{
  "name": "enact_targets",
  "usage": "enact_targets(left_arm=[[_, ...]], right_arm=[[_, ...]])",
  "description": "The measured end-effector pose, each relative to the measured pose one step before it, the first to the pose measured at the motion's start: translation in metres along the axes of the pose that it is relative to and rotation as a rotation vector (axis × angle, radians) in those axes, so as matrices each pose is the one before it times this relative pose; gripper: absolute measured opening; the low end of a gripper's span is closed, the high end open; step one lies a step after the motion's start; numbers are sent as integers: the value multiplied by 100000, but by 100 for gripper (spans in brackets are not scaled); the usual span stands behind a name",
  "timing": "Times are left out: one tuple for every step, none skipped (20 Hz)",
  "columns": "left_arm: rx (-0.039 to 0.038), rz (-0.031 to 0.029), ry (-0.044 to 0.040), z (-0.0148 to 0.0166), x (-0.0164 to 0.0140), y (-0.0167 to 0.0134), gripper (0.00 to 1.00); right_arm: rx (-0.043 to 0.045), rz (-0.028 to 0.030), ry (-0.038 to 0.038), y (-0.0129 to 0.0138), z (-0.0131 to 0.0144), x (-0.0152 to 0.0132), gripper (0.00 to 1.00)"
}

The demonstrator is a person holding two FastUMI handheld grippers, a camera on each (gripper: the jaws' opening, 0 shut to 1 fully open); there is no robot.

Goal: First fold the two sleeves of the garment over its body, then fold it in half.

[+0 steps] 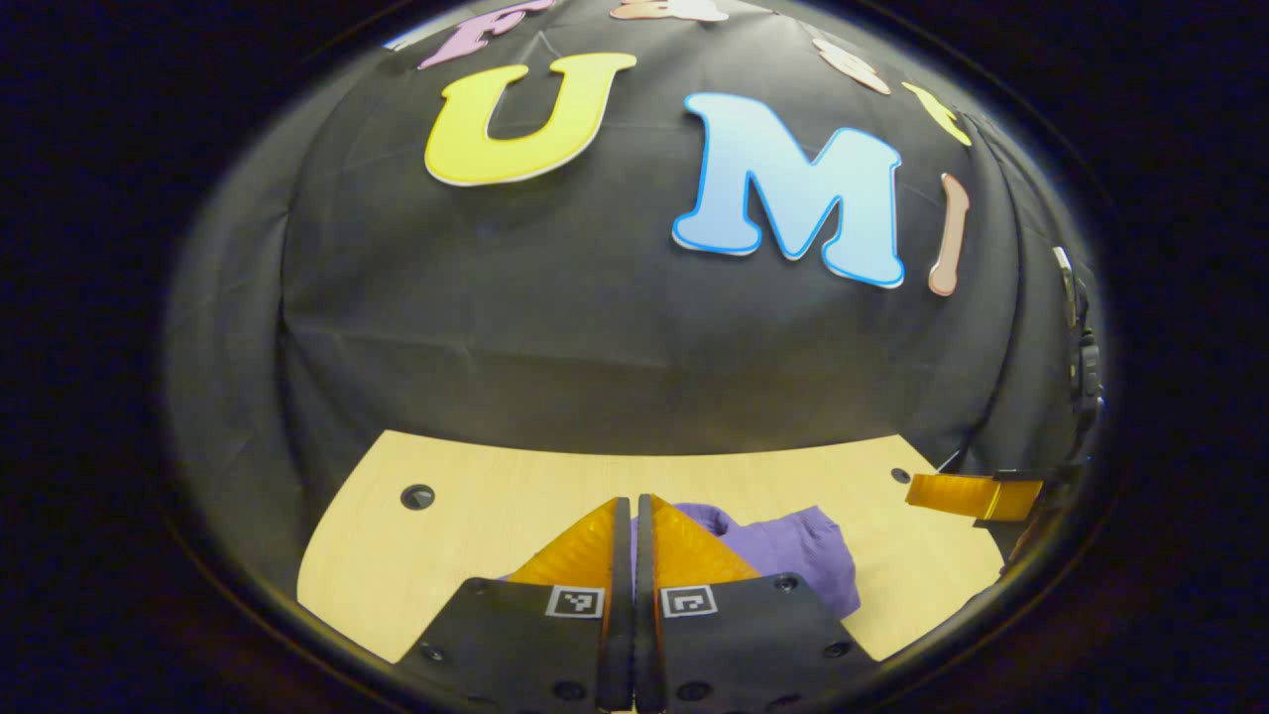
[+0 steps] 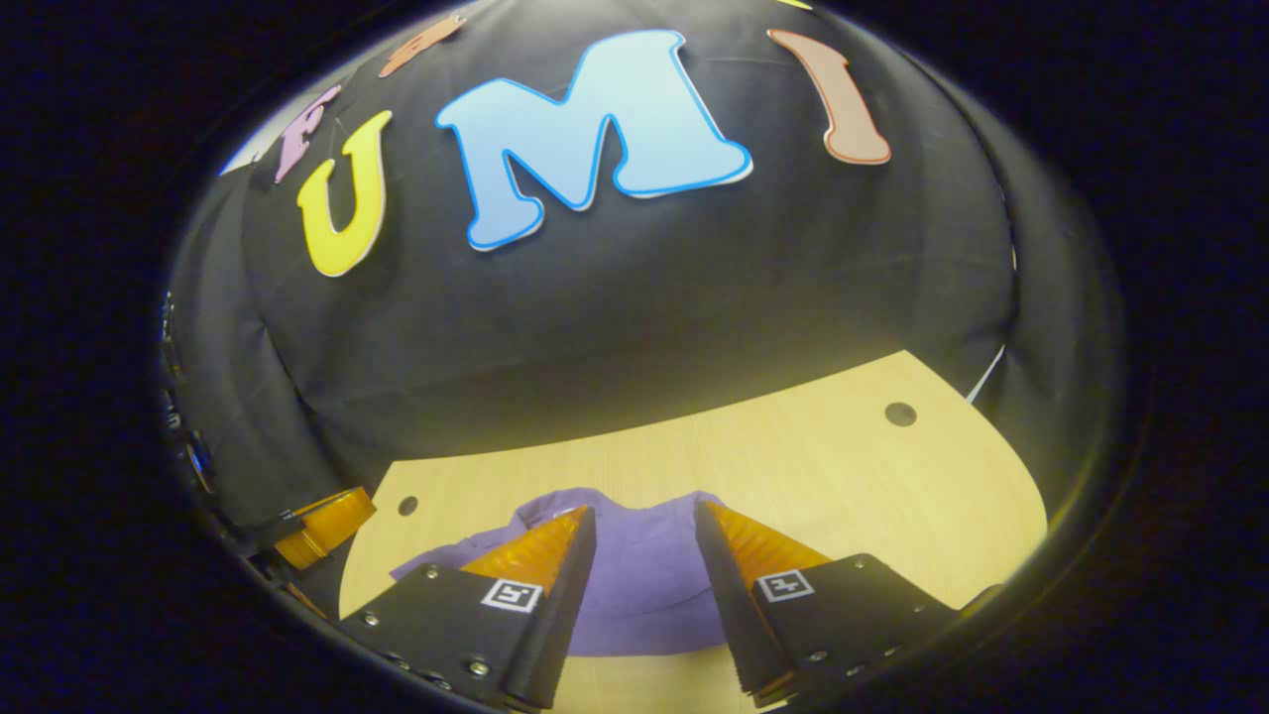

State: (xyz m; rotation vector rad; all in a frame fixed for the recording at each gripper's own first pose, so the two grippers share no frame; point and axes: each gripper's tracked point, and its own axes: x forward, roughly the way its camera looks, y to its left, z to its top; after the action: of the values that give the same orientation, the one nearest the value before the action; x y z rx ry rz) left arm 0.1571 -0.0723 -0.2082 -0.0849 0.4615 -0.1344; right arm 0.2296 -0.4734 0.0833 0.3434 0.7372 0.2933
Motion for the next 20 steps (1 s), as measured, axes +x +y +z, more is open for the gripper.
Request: enact_targets(left_arm=[[740,-545,-1846,545,-1059,-518,7],[723,-943,-1256,691,-1488,-576,18],[1527,485,-2213,865,-1349,-310,21],[1003,-1444,-1859,560,-1008,-576,24],[1050,-1272,-1979,664,-1195,-622,32],[1271,-758,-1831,488,-1051,-363,40],[1293,156,-2063,734,-1026,-323,42],[868,-166,-2452,808,-1155,-486,51],[733,-630,-3607,1038,-1499,-588,51],[237,-60,-3182,876,-964,-348,57],[-490,-1407,-2484,862,-813,-588,63],[60,-650,-1315,563,-937,-440,69],[341,-284,-241,266,-629,-109,75],[241,-234,-354,147,-358,-209,81],[-111,-438,-644,192,-350,-333,87],[-172,184,-903,403,-384,-145,90],[6,696,-1062,385,-320,-20,93],[-24,382,-1066,387,-266,-30,95],[-61,-131,-900,167,-387,64,95],[-2,-416,-666,226,-300,-83,95]], right_arm=[[-947,369,-1590,248,382,-1213,64],[-885,383,-1595,218,431,-1189,64],[-977,623,-1750,272,409,-1108,64],[-1022,416,-1762,261,540,-1053,64],[-1072,296,-1763,307,430,-1073,64],[-1062,256,-1908,338,578,-1042,64],[-847,472,-1765,251,442,-879,64],[-451,500,-1469,472,432,-1139,64],[-319,724,-2428,516,663,-1445,64],[-373,594,-1801,352,411,-797,64],[-477,601,-1664,390,507,-768,64],[-737,708,-1624,359,338,-748,64],[-903,411,-1335,242,394,-633,64],[-964,448,-1190,332,206,-665,64],[-923,271,-1293,316,333,-543,64],[-1003,383,-1314,238,131,-379,64],[-1235,254,-1166,350,-357,-454,64],[-1487,390,-652,261,-88,-416,64],[-1325,170,-117,170,-160,-309,64],[-943,-108,84,90,-179,-427,64]])
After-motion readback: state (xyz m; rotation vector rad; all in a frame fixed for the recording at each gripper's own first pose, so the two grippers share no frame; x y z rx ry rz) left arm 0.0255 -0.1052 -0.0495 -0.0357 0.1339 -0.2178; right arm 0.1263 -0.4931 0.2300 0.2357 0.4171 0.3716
